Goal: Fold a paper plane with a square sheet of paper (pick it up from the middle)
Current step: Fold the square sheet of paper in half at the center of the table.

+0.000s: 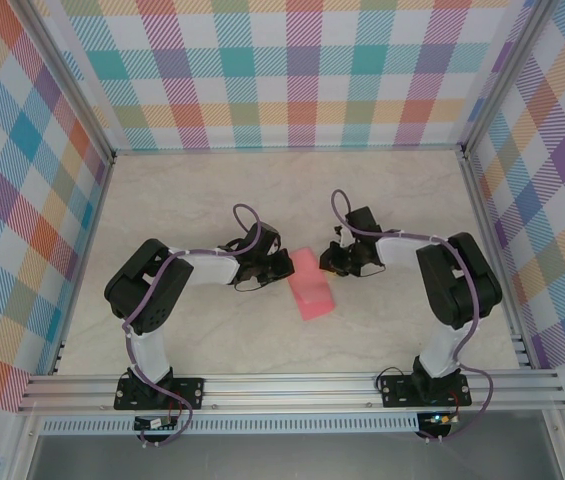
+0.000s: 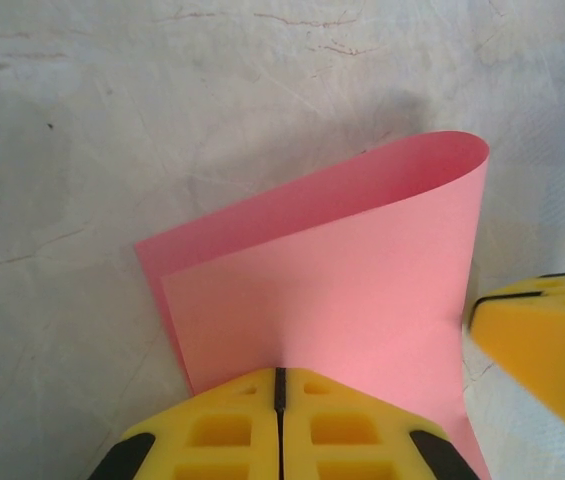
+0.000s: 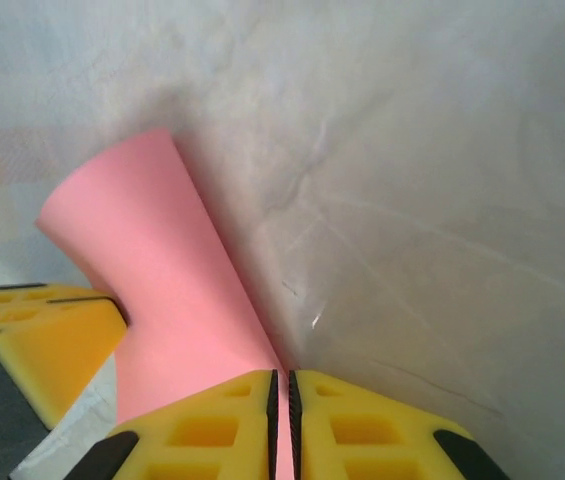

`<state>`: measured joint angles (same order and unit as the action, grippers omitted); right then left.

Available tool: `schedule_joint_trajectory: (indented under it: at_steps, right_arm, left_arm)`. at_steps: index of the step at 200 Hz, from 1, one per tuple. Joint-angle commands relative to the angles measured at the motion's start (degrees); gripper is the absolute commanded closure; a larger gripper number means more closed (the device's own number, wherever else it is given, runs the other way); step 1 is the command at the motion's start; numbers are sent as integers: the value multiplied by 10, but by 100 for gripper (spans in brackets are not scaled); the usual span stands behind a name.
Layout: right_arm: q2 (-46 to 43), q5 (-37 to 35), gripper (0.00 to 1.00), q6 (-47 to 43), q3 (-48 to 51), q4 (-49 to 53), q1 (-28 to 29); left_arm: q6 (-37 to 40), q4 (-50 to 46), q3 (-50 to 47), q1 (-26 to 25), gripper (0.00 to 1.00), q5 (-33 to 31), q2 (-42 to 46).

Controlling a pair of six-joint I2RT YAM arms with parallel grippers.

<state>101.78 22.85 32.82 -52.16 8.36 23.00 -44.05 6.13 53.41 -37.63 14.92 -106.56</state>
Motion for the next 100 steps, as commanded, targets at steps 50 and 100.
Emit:
schedule_joint_trajectory:
  at_steps: [50,100]
  right_arm:
    - [39,35,86,6,-76,-3,45]
    - [85,-3,86,11,-103,6,42]
  left_arm:
    - [8,-95,-32,-6,94,-37,-47]
    - [9,-100,-32,-6,94,-37,-49]
